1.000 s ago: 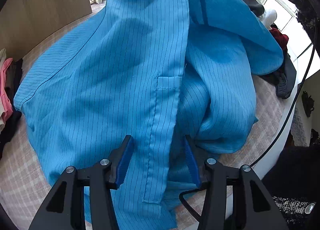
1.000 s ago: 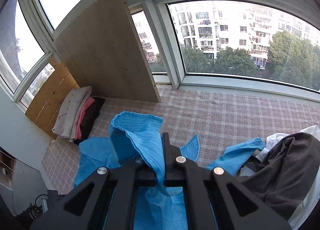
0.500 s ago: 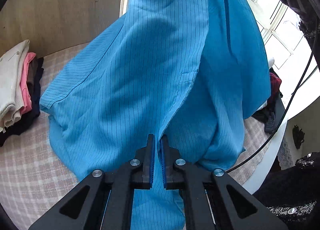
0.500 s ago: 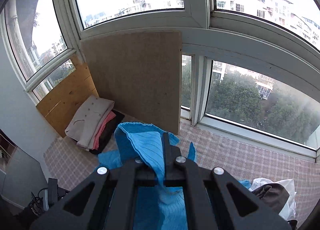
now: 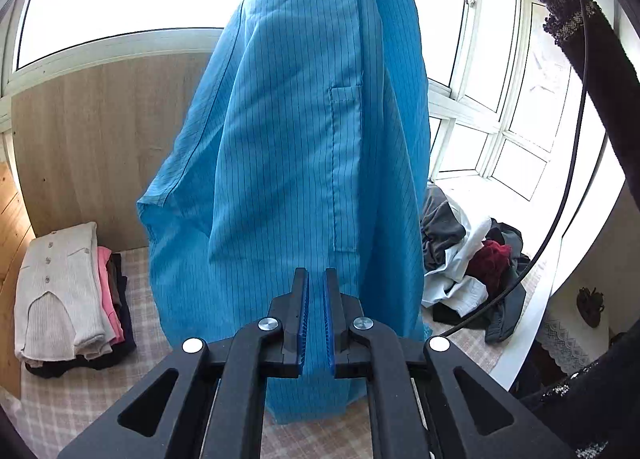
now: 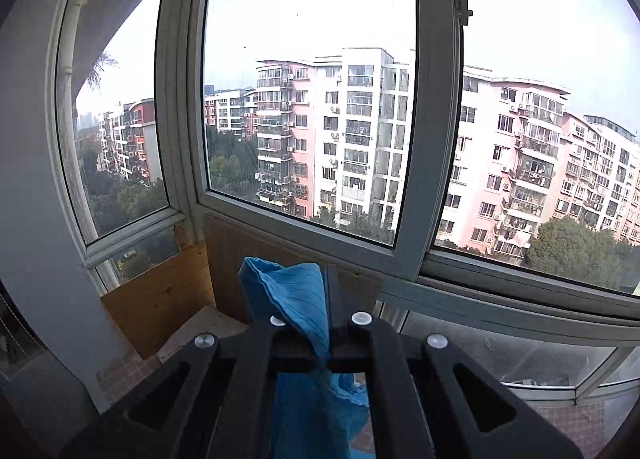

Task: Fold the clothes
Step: 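Lift the coat by the collar with the right gripper, holding the hem with the left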

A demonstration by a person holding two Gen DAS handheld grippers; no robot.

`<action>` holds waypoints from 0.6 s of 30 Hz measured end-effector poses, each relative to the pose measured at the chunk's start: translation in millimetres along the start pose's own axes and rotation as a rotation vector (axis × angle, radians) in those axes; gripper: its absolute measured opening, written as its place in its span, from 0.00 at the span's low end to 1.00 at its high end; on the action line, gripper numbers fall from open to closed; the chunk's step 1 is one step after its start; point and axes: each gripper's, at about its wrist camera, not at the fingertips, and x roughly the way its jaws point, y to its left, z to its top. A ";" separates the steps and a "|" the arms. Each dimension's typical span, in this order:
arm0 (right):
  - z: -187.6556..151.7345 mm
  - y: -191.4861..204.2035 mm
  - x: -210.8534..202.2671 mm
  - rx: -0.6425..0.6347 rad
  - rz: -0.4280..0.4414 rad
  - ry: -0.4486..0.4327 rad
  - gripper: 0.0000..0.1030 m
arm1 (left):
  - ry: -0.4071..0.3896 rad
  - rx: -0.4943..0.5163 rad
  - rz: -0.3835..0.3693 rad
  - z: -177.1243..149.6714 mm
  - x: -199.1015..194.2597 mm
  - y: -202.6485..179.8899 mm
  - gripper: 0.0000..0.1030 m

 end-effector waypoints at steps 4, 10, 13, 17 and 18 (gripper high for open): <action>21.6 15.0 -25.1 -0.012 -0.045 -0.034 0.02 | 0.031 -0.005 -0.013 -13.5 6.2 -10.4 0.19; 47.0 26.4 -65.7 -0.001 -0.081 -0.083 0.02 | 0.058 -0.024 -0.111 -16.7 26.8 -26.0 0.25; 57.4 30.4 -90.2 0.001 -0.099 -0.104 0.02 | 0.032 0.054 -0.077 4.8 34.7 -41.5 0.25; 75.1 38.0 -127.0 0.006 -0.143 -0.139 0.02 | -0.015 0.146 -0.019 48.2 37.1 -45.9 0.25; 80.6 39.2 -136.9 0.010 -0.155 -0.150 0.02 | -0.029 0.164 -0.012 60.5 36.0 -44.9 0.25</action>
